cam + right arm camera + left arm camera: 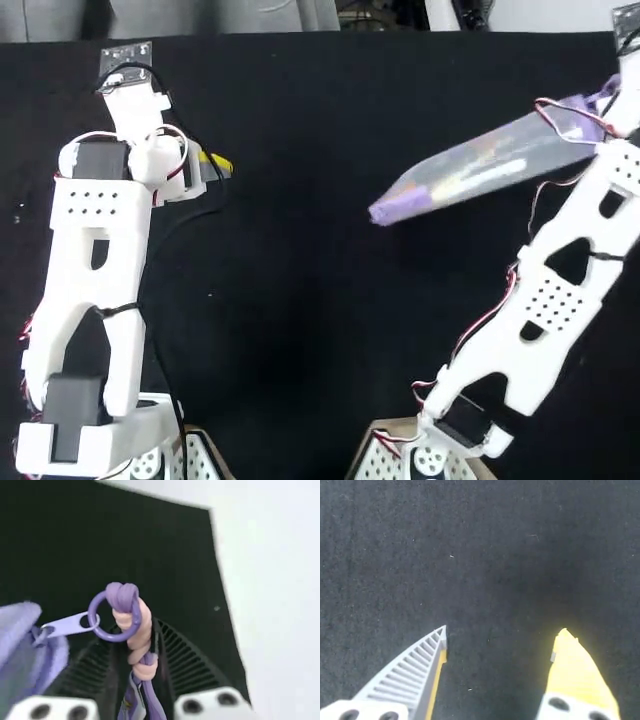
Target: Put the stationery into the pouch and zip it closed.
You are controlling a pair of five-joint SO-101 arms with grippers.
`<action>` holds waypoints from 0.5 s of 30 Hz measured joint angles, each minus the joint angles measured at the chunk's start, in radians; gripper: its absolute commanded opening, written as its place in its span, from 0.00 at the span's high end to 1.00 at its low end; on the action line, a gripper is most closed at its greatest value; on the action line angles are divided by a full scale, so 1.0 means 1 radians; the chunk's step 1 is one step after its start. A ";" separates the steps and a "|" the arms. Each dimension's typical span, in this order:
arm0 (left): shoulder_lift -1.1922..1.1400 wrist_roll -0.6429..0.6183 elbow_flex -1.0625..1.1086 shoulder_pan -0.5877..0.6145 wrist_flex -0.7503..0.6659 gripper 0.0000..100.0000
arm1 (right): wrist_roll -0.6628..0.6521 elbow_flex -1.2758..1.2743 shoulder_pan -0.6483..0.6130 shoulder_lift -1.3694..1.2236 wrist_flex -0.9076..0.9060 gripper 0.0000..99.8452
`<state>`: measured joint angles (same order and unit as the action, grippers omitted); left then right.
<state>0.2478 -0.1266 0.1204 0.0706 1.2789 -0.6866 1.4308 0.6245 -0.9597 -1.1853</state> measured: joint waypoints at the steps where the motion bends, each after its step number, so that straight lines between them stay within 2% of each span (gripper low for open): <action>1: 0.000 0.000 0.000 0.000 0.000 0.66 | 0.000 0.032 0.002 0.000 -0.015 0.99; 6: 0.000 0.000 0.000 0.000 0.000 0.66 | 0.000 0.173 0.008 0.000 -0.152 0.99; 15: 0.000 0.000 0.000 0.000 0.000 0.66 | -0.006 0.186 0.011 0.110 -0.247 0.99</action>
<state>0.2478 -0.1266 0.1204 0.0706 1.2789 -0.6928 1.6164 0.6352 -0.8493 -1.4323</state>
